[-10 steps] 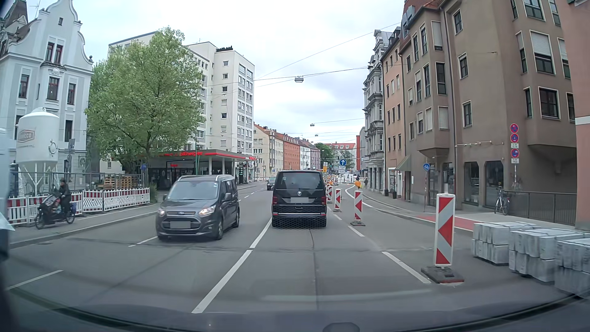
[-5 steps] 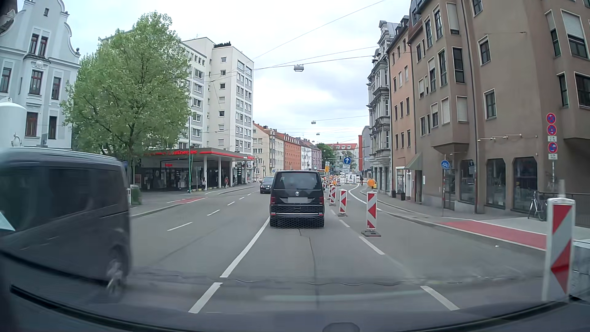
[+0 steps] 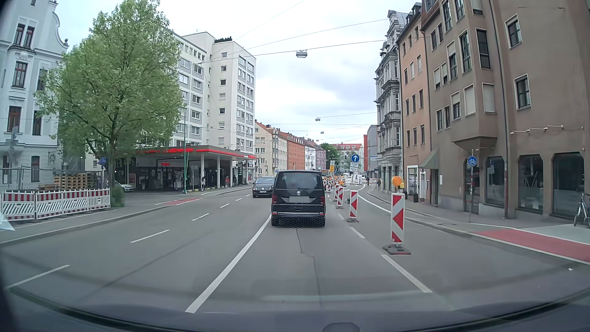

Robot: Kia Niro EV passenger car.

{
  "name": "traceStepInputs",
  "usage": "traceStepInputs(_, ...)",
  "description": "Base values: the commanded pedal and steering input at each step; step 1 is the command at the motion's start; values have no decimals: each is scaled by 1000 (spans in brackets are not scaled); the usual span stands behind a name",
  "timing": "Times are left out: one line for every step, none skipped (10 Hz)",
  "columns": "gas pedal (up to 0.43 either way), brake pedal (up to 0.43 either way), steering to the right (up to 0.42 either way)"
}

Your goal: Follow the waypoints while adhering to traffic rules and regulations

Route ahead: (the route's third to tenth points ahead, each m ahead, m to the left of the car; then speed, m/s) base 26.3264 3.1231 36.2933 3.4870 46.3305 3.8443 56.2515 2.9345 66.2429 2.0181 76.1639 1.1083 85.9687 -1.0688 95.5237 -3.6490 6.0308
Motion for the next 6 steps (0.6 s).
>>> traceStepInputs(98, 0, -16)
traceStepInputs(98, 0, -16)
traceStepInputs(98, 0, -16)
traceStepInputs(98, 0, -14)
traceStepInputs(98, 0, -14)
traceStepInputs(110, 0, -14)
